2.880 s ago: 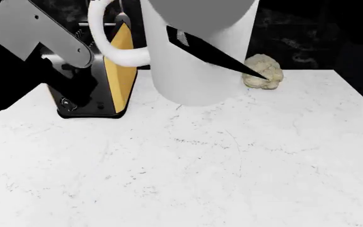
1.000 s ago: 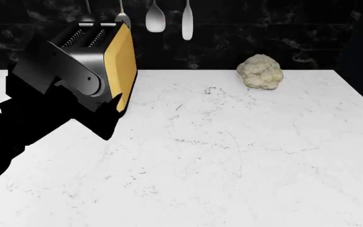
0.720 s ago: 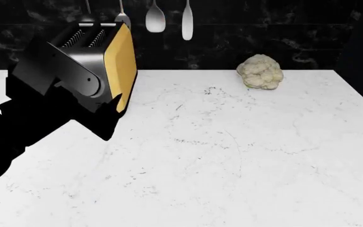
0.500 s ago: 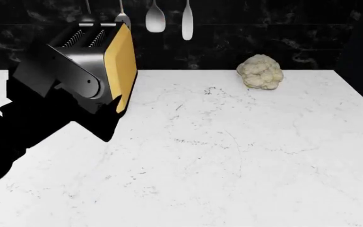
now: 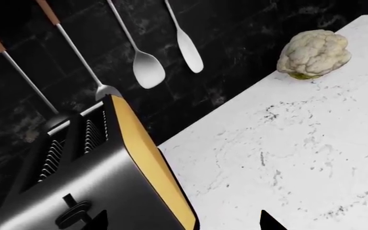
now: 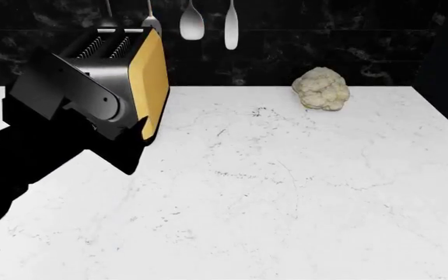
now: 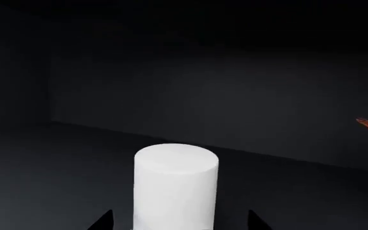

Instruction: A wet mug is on the counter and needs to be dried. Pick it up and place it upside down in the open cabinet.

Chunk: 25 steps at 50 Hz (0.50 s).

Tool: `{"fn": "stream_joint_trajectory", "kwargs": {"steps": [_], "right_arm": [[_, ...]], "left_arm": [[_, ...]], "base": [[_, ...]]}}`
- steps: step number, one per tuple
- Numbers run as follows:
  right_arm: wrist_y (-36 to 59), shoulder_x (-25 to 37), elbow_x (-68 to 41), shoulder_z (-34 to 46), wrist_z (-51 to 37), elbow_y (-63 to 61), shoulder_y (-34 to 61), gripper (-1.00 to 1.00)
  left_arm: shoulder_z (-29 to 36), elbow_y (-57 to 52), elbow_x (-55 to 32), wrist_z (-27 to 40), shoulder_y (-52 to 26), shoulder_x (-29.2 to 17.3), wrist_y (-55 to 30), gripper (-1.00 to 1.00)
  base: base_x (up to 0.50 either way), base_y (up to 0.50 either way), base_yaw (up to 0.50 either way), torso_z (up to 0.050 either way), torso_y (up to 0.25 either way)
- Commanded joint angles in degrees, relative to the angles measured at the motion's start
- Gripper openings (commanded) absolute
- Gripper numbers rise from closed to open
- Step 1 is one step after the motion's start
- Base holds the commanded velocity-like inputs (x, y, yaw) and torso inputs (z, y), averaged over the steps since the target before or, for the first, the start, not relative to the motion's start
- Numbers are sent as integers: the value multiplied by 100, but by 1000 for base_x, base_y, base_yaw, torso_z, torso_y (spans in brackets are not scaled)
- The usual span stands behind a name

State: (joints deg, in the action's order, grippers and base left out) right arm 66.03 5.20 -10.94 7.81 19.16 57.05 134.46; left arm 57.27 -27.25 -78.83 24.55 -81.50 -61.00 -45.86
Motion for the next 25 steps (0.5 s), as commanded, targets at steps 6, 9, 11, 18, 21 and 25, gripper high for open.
{"fn": "stream_joint_trajectory", "kwargs": {"steps": [6,9,11,18,21,25], "right_arm": [[2236,290,-304,-348,59,-2942,-283,100],[2395,610,-1628,-296,-722,-3272,-369,100],[2393,1058,-3347,-174,-2306,-3447,-469,100],[2369,1756,-7556,23,-4868,-3856,-788,100],[2339,1961,-8831,144,-5815,-3984,-890,100],[2135,2243,-10261,402,-6832,-4185,-976,100]], "left_arm": [[-40,-48,-50,59,-16,-42,-17,100],[-45,-22,-33,40,23,-62,30,100],[-64,-18,-65,38,30,-79,51,100],[-109,-1,-184,-9,67,-109,121,100],[-133,15,-212,-36,73,-123,153,100],[-174,25,-228,-19,63,-151,189,100]], "base": [[0,0,0,0,0],[0,0,0,0,0],[0,0,0,0,0],[0,0,0,0,0],[0,0,0,0,0],[0,0,0,0,0]]}}
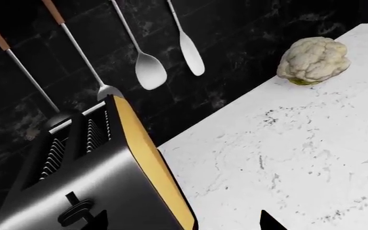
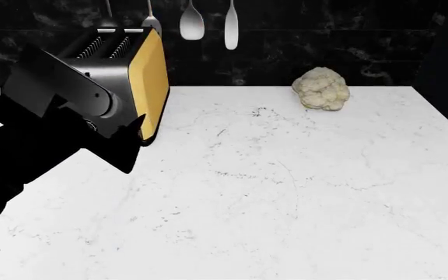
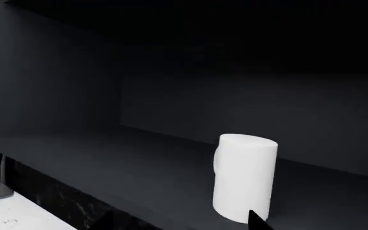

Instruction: A wet mug is on the counter and needs to be dried. Pick it up and place it upside down in the open cabinet.

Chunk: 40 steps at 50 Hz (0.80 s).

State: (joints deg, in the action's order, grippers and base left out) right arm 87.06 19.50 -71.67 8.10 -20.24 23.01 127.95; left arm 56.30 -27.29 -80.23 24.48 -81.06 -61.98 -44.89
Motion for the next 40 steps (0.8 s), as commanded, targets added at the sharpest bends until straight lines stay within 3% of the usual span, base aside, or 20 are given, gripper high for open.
{"fn": "stream_joint_trajectory", "kwargs": {"steps": [1,8,21,29,40], "right_arm": [[-63,900,-4539,462,-3126,-876,-366,100],[-559,1352,-5954,956,-3935,-1521,-592,100],[-1327,2038,-7320,1319,-4532,-2658,-1046,100],[-1808,2363,-7738,1392,-4806,-3355,-1414,100],[-1794,2621,-7568,710,-4433,-4179,-2664,100]], "left_arm": [[-80,27,-87,-3,23,-52,99,100],[-126,25,-128,-51,-7,-64,119,100],[-110,87,-42,-96,180,-95,284,100],[-150,53,-129,-83,183,-132,297,100],[-194,-2,-200,-128,238,-183,379,100]], "base": [[0,0,0,0,0],[0,0,0,0,0],[0,0,0,0,0],[0,0,0,0,0],[0,0,0,0,0]]}}
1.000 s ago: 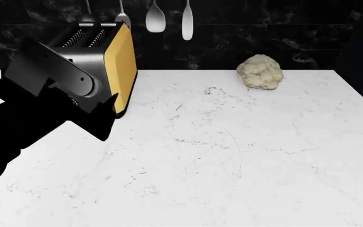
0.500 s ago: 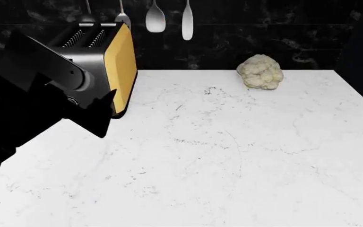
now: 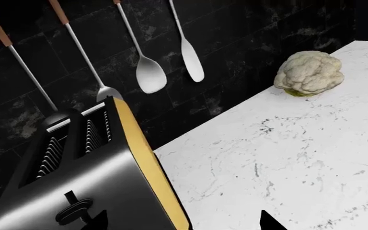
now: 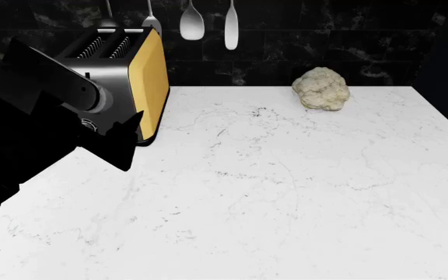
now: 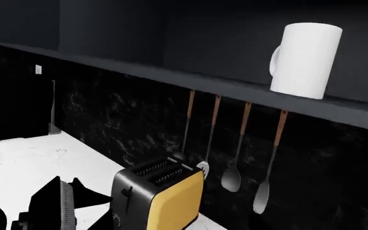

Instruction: A wet mug is on the counter and needs to be dried. Pick it up and place it upside down in the open cabinet.

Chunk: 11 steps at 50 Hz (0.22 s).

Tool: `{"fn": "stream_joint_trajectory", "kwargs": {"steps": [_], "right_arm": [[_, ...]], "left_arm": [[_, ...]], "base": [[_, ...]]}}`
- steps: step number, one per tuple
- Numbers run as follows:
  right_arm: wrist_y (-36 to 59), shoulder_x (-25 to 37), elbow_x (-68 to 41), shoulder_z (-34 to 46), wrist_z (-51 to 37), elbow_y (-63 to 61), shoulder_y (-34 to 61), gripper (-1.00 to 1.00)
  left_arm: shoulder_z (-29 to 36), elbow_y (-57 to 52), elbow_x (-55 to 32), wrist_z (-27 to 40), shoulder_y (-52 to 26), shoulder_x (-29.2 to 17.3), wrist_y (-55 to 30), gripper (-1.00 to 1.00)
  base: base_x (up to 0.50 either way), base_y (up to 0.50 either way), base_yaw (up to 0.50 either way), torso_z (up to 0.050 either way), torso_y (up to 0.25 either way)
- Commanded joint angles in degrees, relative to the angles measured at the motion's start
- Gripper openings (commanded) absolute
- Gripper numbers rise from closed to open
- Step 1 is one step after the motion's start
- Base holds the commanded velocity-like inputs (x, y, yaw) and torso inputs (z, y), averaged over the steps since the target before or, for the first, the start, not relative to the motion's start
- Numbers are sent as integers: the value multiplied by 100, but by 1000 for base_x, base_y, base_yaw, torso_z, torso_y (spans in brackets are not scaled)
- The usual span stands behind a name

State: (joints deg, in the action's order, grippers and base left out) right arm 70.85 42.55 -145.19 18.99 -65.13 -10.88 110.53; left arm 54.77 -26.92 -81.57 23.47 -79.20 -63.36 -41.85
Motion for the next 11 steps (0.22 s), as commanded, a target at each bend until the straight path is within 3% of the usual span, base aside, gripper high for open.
{"fn": "stream_joint_trajectory", "kwargs": {"steps": [1,11], "right_arm": [[-166,337,-190,-431,74,-838,-1007,100],[-195,590,83,-1068,198,-1289,-1938,100]], "left_arm": [[-46,-35,-65,-34,61,-51,89,100],[-138,-100,-169,-150,190,-162,330,100]], "base": [[0,0,0,0,0],[0,0,0,0,0]]}}
